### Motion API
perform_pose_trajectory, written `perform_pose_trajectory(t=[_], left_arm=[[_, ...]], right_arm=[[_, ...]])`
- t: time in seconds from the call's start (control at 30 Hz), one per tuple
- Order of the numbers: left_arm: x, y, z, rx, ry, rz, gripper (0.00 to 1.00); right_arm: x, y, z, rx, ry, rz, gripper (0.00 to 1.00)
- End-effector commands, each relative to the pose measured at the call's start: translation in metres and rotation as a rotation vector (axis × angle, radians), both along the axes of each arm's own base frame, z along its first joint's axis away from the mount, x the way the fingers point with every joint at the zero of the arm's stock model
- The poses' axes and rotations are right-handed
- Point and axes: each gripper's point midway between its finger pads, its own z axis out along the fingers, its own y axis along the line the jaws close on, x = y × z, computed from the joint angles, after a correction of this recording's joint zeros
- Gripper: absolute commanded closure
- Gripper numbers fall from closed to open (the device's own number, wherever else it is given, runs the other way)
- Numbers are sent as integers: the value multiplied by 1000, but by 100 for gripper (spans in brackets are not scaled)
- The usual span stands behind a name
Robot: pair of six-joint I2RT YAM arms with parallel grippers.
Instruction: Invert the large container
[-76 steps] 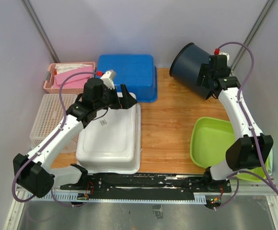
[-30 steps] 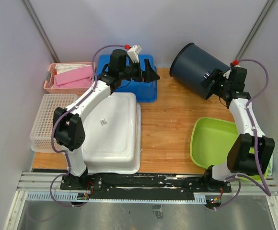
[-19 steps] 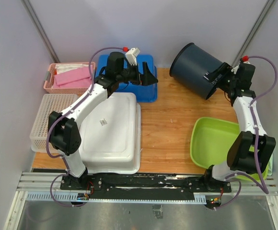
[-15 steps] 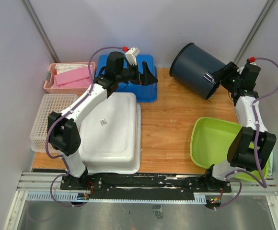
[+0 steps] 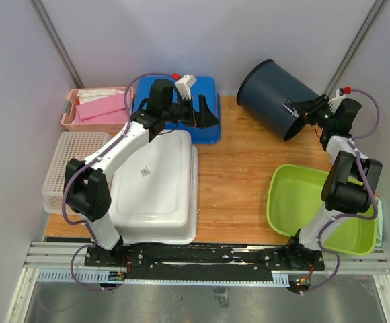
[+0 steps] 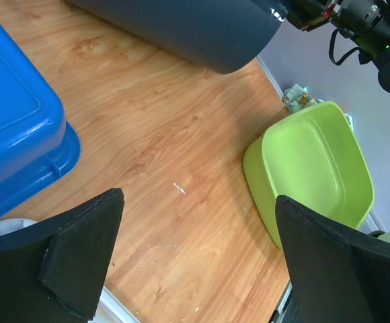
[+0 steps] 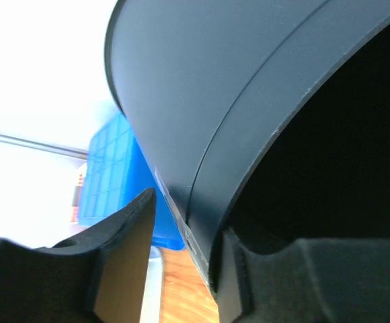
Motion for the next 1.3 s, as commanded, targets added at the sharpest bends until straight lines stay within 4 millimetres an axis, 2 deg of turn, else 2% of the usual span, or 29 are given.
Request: perform_pose_trajectory(t=[0.0,0.03,0.07,0.27,0.4,0.53,0.67,0.8,0.93,0.97,1.0,1.07,1.13,1.27], left_arm=[[-9,2,17,-12,-50,-19,1],[-8,2,16,-9,-48,-17,1],[-8,3,15,-4,-47,-13,1],[-5,15,21,73,-78,51,1],[-5,18,28,73,-102,66,1],[-5,11,24,53,-71,48,1],[-3,7,24,34,-56,39,1],[8,2,25,32,-68,45,1],[27,-7,24,38,-87,40,1],[31,-10,22,44,-85,36,1],[36,-12,18,49,-82,35,1],[43,-15,13,57,-69,30,1],[49,-20,10,54,-68,21,1],[64,-31,11,6,-164,-9,1]], right_arm=[[-7,3,28,61,-129,75,84],[-8,3,25,71,-128,84,97],[-11,4,24,79,-131,100,99],[-32,20,26,110,-184,276,100],[-50,35,44,218,-299,441,100],[-60,53,26,211,-224,572,99],[-79,72,28,153,-229,659,99],[-93,75,28,122,-225,690,99],[-93,68,16,136,-184,694,99],[-91,62,7,154,-160,685,99],[-89,59,2,166,-145,678,98],[-87,50,-3,178,-134,654,85],[-87,45,-4,185,-133,634,76],[-91,42,-1,174,-148,617,70]])
